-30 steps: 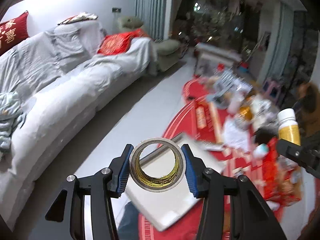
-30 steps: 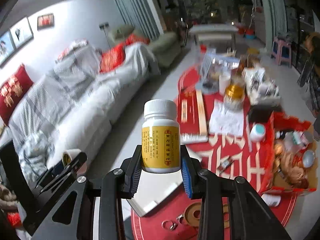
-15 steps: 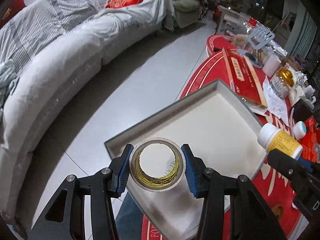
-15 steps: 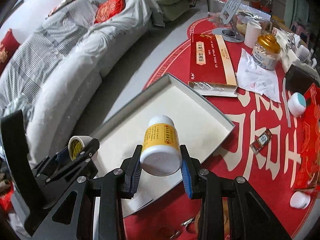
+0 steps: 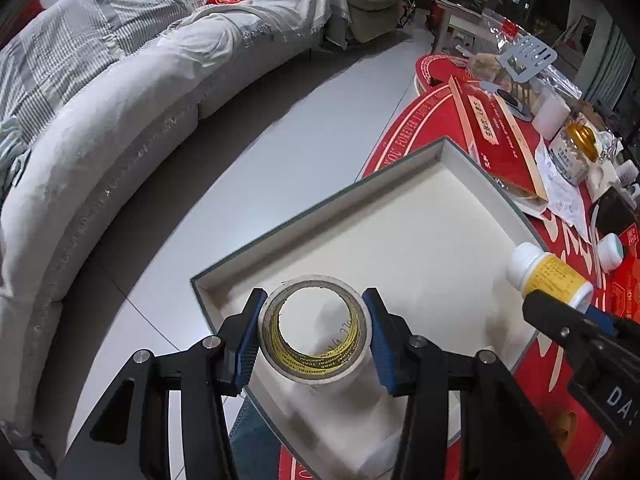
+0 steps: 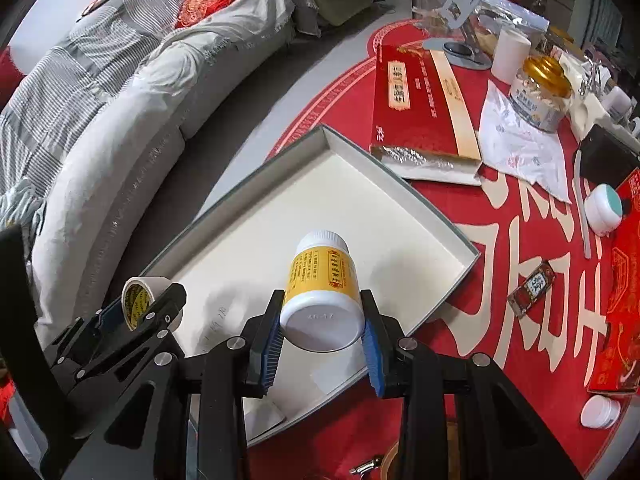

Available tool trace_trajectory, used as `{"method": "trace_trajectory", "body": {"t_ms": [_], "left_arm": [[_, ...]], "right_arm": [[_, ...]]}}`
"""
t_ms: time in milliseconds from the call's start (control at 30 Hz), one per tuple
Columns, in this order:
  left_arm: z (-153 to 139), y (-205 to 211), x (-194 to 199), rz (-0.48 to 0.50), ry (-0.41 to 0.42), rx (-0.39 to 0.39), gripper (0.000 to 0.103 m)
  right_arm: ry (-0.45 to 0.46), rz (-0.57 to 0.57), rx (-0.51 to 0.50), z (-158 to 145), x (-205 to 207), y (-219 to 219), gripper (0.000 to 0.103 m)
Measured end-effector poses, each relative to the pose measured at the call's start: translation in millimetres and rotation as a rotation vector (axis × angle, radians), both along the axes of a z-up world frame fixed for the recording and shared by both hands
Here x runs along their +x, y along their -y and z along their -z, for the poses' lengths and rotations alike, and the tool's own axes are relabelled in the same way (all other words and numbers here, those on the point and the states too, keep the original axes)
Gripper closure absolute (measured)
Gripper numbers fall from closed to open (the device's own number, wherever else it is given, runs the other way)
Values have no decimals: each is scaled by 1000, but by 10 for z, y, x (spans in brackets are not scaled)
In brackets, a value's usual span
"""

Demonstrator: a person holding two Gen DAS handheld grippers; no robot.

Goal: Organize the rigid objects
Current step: 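Carry tape roll and yellow-labelled bottle into the white tray and open both tools, then grasp the red rectangular case with the left tool while the right tool reaches the brown ring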

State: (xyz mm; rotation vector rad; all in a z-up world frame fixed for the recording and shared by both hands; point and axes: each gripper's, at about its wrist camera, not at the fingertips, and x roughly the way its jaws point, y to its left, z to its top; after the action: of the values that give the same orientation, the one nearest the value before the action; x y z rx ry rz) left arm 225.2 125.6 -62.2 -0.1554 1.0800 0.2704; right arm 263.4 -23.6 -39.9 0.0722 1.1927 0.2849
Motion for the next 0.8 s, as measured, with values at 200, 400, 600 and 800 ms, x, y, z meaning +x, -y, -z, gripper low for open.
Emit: {"method": "trace_trajectory", "body": {"t_ms": [200,400,600,800], "left_arm": [[147,-45,35,-20,-46,-56,12],[122,-59,-121,0,-90,-191,11],[-78,521,-710,253,-65,-175,11],[232,1380,-1419,486,-185,-146,11]], "right_arm": [[-47,11,-8,145,41,47,22],[-34,89,94,-7,-171,487,0],[-101,247,149,55,-890,1338,0],[-205,476,177,451,-1978,2133,0]]}}
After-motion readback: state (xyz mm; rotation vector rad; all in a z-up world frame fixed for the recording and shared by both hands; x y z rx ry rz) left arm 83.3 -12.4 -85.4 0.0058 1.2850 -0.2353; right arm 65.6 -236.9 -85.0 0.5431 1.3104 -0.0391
